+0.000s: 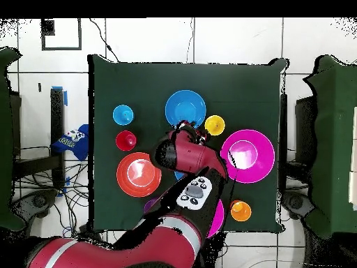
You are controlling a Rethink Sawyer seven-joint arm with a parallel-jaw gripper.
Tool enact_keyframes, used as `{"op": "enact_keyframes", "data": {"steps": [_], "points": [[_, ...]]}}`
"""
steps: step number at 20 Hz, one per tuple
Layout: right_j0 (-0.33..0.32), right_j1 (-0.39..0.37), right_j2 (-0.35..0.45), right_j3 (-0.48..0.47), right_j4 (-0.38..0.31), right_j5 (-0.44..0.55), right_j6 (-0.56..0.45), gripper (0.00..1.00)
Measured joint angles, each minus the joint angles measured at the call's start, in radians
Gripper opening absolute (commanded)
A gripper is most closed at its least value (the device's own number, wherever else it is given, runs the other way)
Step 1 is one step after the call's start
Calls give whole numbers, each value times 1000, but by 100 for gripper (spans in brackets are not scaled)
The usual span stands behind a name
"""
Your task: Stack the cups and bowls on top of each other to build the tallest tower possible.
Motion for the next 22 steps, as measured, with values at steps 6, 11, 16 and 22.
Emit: {"op": "enact_keyframes", "data": {"steps": [6, 11, 16, 22], "points": [[0, 3, 0, -40, 0, 0, 0, 100], [0, 5, 0, -78, 0, 0, 0, 100], [-3, 6, 0, -101, 0, 0, 0, 100], [-10, 7, 0, -108, 0, 0, 0, 100]]}}
